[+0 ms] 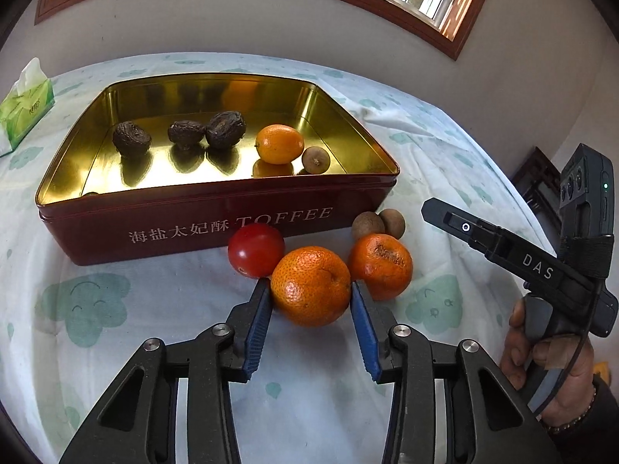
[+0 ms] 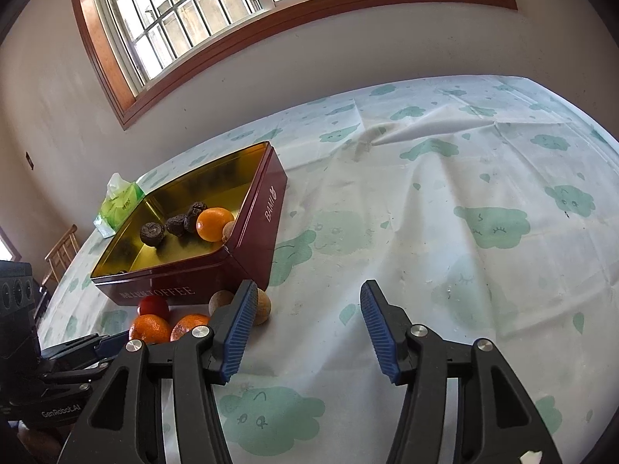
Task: Organize fruits
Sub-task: 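Withdraw both open grippers from the tin toward the fruits beside it, then grasp a tangerine with the left gripper while the right grasps a small brown round fruit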
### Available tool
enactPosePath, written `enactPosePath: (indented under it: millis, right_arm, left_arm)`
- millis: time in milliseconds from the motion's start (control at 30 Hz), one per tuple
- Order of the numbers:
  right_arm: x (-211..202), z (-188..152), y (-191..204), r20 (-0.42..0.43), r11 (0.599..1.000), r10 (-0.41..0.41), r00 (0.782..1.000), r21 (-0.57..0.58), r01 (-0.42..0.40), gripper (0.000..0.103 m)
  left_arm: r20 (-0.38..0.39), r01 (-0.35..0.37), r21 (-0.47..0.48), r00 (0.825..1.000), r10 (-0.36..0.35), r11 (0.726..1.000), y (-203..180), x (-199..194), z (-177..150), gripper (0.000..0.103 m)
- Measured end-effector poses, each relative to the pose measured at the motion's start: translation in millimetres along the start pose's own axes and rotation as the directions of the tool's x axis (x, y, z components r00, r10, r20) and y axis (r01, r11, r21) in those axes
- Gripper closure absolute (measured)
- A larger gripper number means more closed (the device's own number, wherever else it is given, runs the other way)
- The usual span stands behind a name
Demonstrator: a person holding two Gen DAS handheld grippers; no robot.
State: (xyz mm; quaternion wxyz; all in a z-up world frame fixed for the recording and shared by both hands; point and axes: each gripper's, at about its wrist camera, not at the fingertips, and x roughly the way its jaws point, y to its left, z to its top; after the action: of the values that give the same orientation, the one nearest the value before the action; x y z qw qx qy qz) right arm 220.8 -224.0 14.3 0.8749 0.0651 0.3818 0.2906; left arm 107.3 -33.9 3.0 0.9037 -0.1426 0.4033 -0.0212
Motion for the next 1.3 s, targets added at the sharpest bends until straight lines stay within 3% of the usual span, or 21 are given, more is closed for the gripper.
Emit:
enactPosePath:
  millis: [100,200,400,533,700,933,967,1033,1300]
  right_arm:
    - [0.8,0.0,0.3,-0.007,1.000,0.006,1.000,-0.003,-0.006,0.048]
    - [1.2,-0.3,0.2,-0.007,1.000,0.010,1.000,-0.002,-0.010,0.048]
    - [1.6,-0.5,4.8,-0.012,1.000,0.001,1.000,-0.027,-0.001,0.048]
    - [6.7,-0.1,18.3,-0.040,0.996,0.008,0.999,-0.085,-0.011,0.055]
    - [26.3,3.8,25.7,-0.129,0.996,0.042,0.991,-0.077,-0.053,0.064]
    - [44.4,16.7,34.3,-0.234,0.987,0.140,0.962,-0.042,-0.153,0.057]
    - [44.4,15.6,36.7,-0.231,0.986,0.144,0.962,-0.049,-0.159,0.059]
    - [41.8,12.3,42.9,-0.220,0.980,0.170,0.961,-0.069,-0.189,0.079]
    - [10.5,7.5,36.9,-0.075,0.989,0.028,0.997,-0.145,-0.038,0.082]
  left_arm:
    - [0.022,-0.026,0.057,0.999,0.025,0.998,-8.1,0.5,-4.8,0.064]
    - [0.030,-0.012,0.042,0.999,0.011,0.999,-1.8,-4.4,-8.6,0.064]
    - [0.066,-0.075,0.029,0.995,0.073,0.997,22.7,-31.2,-18.9,0.065]
    - [0.075,-0.108,-0.001,0.991,0.108,0.994,44.7,-39.8,-22.4,0.064]
    - [0.076,-0.105,-0.056,0.991,0.109,0.993,63.7,-41.0,-25.3,0.064]
    - [0.093,-0.140,0.008,0.986,0.139,0.990,53.5,-36.5,-28.3,0.064]
    - [0.093,-0.135,0.006,0.987,0.134,0.991,54.4,-36.5,-28.1,0.064]
    - [0.093,-0.125,0.001,0.988,0.124,0.992,55.8,-36.8,-27.9,0.064]
    - [0.099,-0.124,0.004,0.987,0.123,0.992,55.1,-37.5,-29.2,0.064]
